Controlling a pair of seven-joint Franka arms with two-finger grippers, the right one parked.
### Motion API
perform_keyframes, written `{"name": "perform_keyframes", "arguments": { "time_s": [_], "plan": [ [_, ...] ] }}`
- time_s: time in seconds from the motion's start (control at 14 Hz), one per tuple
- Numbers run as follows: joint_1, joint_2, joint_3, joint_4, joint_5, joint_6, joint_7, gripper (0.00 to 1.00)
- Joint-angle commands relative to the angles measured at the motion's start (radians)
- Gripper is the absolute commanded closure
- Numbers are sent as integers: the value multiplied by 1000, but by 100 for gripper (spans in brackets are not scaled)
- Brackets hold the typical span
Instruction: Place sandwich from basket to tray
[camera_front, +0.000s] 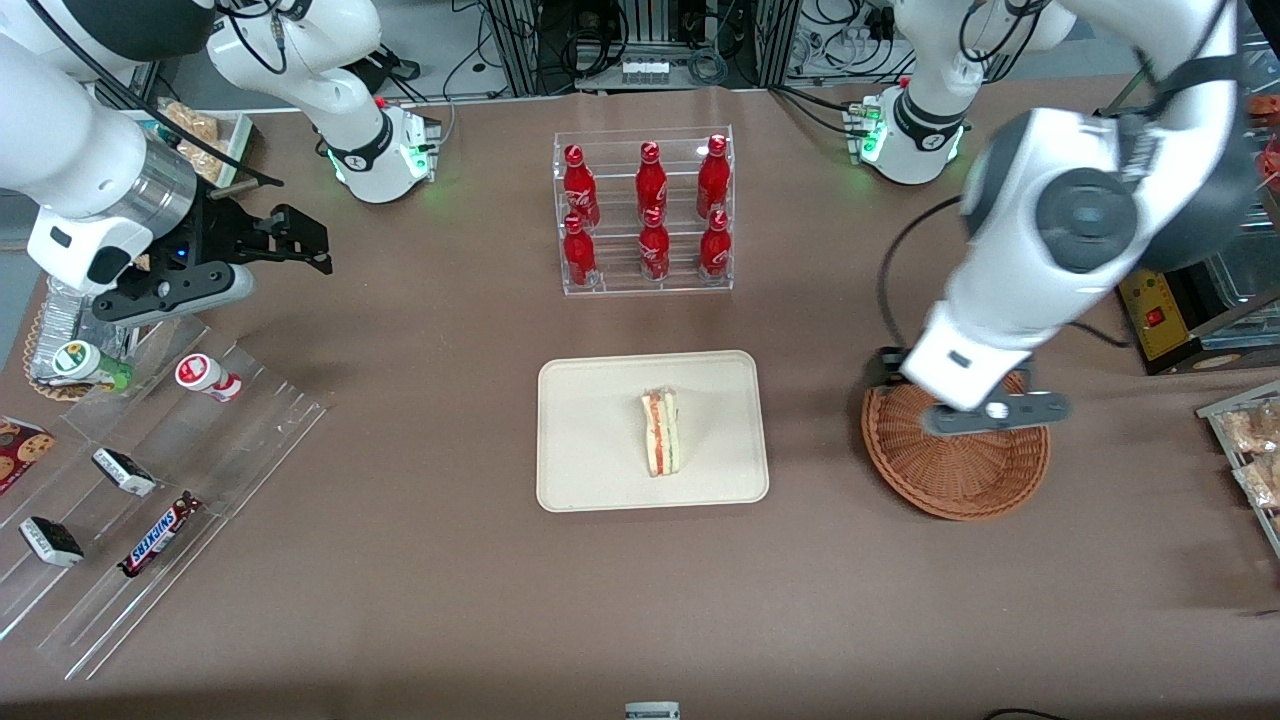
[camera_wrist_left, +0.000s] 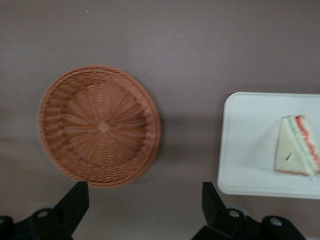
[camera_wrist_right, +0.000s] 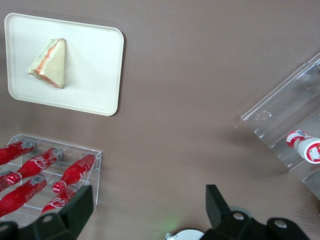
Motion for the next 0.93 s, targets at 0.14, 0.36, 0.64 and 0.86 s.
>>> {"name": "perform_keyframes", "arguments": {
  "time_s": [0.14, 0.36, 0.64, 0.86],
  "plan": [
    [89, -123, -11, -44, -15, -133, 165, 0],
    [150, -234, -8, -107, -24, -148, 290, 0],
    [141, -297, 67, -98, -41, -211, 410, 0],
    [141, -302, 110, -98, -91, -210, 423, 0]
  ]
}}
